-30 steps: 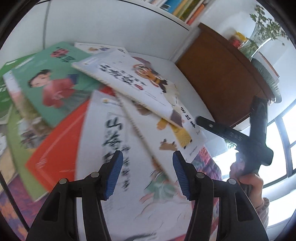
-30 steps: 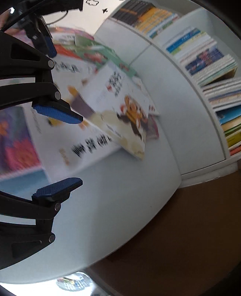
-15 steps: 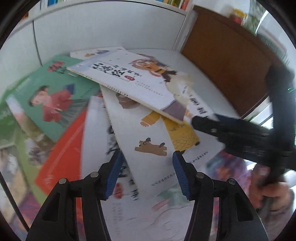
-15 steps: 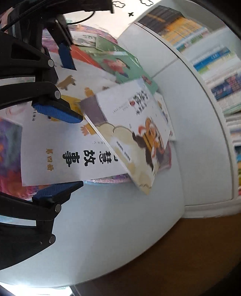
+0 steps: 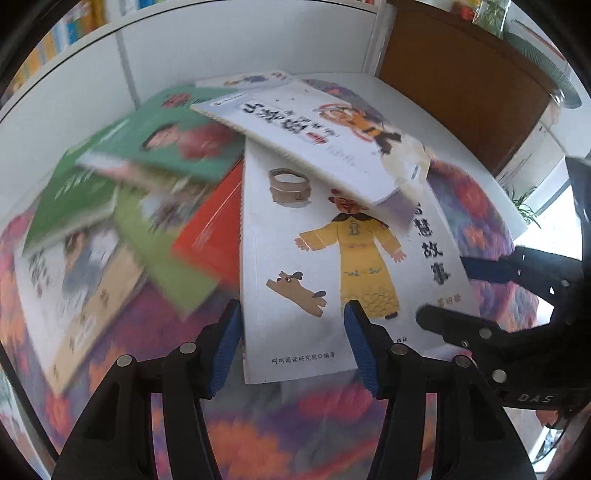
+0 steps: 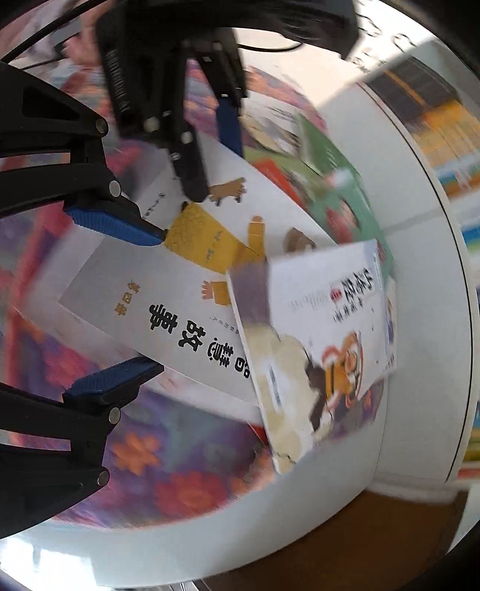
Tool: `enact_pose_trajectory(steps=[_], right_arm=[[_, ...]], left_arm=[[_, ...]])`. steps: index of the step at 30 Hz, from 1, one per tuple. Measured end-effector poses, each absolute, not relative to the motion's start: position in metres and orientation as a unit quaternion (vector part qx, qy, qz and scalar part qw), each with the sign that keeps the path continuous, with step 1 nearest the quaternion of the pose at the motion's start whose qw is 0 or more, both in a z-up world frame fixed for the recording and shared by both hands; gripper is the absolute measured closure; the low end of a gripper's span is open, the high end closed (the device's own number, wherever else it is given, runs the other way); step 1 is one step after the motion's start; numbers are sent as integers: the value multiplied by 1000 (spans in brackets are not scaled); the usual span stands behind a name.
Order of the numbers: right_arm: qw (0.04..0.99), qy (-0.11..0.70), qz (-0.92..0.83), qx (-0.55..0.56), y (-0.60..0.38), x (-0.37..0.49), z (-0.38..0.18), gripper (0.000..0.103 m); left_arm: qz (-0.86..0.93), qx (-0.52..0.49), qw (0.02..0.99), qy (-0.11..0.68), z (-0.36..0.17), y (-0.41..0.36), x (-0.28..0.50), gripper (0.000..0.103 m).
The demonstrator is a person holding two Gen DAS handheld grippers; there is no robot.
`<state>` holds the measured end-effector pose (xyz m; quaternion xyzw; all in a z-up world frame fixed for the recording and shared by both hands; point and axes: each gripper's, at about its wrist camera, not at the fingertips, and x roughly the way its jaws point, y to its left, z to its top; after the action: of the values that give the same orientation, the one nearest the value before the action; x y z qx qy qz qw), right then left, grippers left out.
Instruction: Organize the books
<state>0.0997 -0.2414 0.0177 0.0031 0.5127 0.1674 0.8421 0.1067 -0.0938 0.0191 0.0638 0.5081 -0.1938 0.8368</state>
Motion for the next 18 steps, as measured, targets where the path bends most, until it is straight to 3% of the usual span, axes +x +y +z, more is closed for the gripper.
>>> enact_pose_trajectory(steps=[12,16,18], right_arm=[[776,557,297,2,-170,13,0,41],[752,569,324,77,-186,14,-5,43],[741,574,327,125,-197,21,-10,49]], left_arm=[[-219,5,816,535,3,12,-19,50],[-224,-50,808,543,-2,36,-13,52],[-240,-77,800,544,-1,38,-1,52]])
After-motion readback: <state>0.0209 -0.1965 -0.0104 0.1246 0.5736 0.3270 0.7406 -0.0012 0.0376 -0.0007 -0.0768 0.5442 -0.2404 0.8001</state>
